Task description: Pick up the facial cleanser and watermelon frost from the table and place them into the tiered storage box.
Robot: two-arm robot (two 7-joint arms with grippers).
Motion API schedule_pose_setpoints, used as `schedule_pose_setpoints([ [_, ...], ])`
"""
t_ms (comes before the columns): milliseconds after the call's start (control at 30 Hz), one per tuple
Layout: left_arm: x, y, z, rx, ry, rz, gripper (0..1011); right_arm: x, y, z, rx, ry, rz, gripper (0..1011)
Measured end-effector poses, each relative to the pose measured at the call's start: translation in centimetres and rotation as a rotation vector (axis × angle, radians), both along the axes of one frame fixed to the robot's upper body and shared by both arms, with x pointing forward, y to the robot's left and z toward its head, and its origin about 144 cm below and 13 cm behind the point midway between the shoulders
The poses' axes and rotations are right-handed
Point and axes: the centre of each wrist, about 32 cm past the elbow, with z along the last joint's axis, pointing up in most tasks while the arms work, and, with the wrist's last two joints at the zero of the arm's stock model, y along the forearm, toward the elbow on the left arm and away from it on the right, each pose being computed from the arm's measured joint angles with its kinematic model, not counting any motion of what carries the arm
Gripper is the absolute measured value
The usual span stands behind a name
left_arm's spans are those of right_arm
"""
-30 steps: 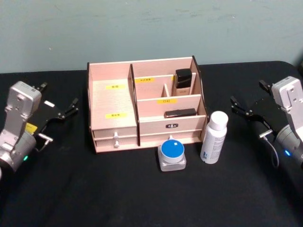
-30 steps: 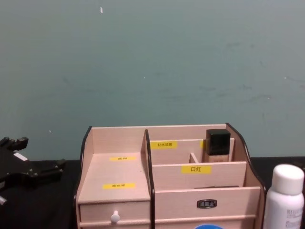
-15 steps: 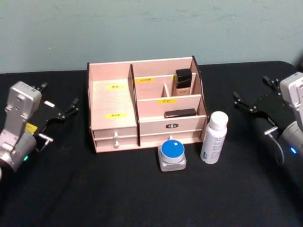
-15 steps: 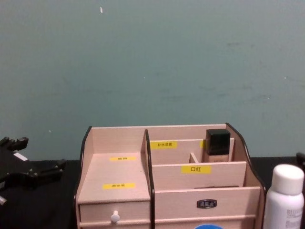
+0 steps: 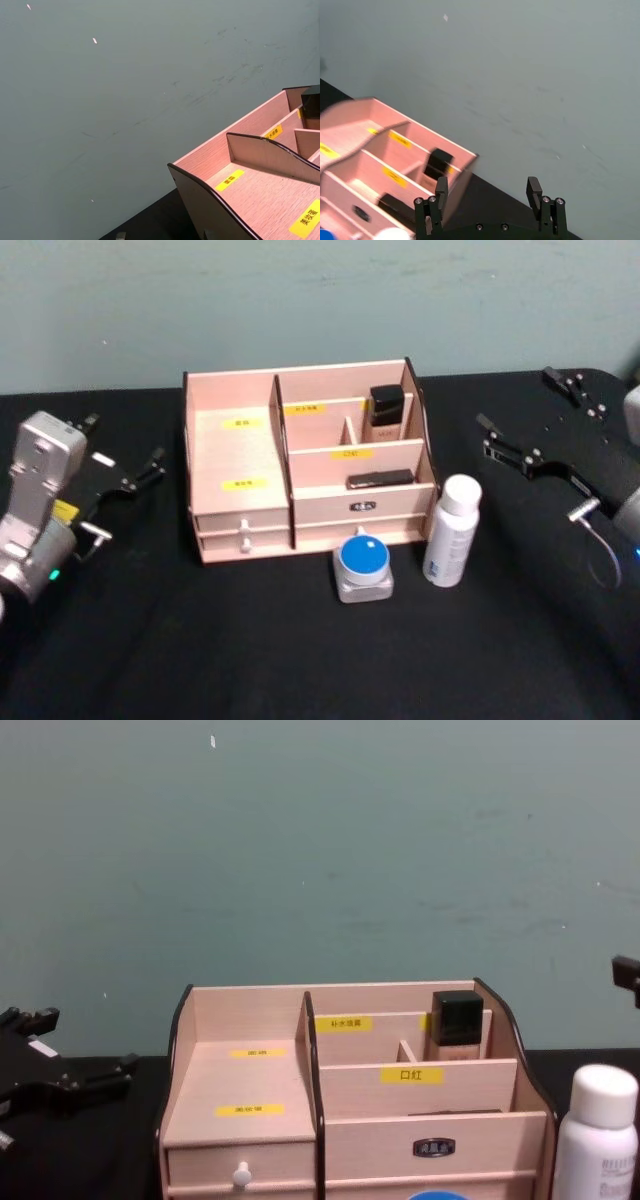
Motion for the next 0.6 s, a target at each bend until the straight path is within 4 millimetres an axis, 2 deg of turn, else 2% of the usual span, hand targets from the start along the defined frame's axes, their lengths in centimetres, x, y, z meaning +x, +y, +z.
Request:
schedule_pose_setpoints([
  [267,0.0,0.0,0.0,0.0,0.0,0.0,1009,-2.4,1.3,0.8,0.07,0.024,0.074,1002],
  [600,0.0,0.0,0.0,0.0,0.0,0.0,1010,-4.3,1.9,0.2,0.13,0.161,0.111,1002],
])
